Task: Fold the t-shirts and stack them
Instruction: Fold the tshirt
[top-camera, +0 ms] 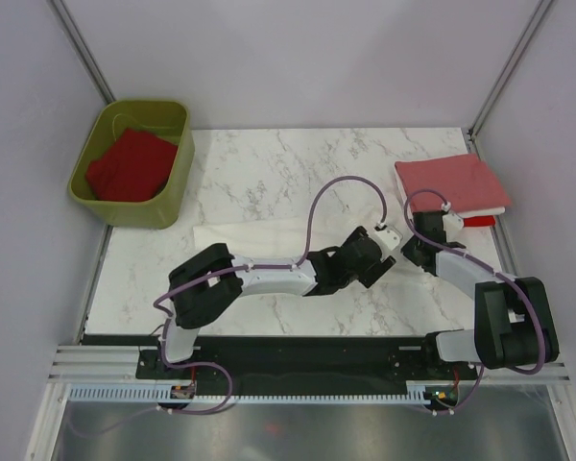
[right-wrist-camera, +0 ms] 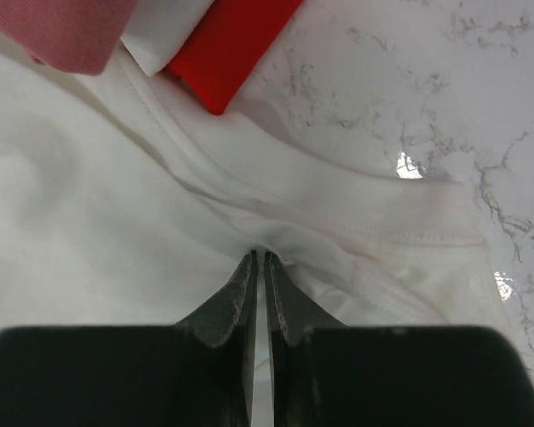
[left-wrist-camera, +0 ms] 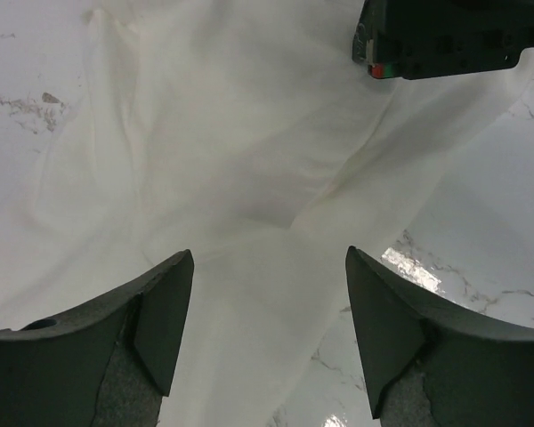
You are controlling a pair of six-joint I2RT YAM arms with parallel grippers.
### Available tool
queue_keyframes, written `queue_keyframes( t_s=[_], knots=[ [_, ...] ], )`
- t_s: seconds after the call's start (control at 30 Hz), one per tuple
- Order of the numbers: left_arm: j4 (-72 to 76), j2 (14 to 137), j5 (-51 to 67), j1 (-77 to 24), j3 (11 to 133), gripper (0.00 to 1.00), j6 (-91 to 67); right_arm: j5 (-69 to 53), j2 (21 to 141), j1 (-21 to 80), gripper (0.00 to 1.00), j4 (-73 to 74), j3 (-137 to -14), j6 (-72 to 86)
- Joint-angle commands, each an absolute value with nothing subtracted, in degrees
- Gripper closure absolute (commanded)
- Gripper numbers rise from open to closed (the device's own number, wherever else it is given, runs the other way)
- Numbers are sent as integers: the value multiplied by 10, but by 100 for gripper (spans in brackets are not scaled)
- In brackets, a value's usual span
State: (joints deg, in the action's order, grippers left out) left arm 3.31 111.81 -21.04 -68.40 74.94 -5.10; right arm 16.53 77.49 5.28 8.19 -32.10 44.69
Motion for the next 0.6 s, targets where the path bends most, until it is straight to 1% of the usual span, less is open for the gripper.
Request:
queue_keyframes(
  t_s=[0.0, 0.13, 0.3, 0.57],
  knots=[
    [39, 1157, -243, -703, 801, 25, 28, 156, 766, 47, 87, 94, -316, 454],
    [20, 1199, -284, -702, 842, 26, 41, 152, 763, 43, 87, 92, -311, 455],
    [5, 1228, -293, -702, 873, 27, 47, 144, 765, 39, 87, 89, -310, 454],
    [-25, 1271, -344, -701, 919, 32, 63, 135, 762, 29, 86, 83, -304, 455]
  ],
)
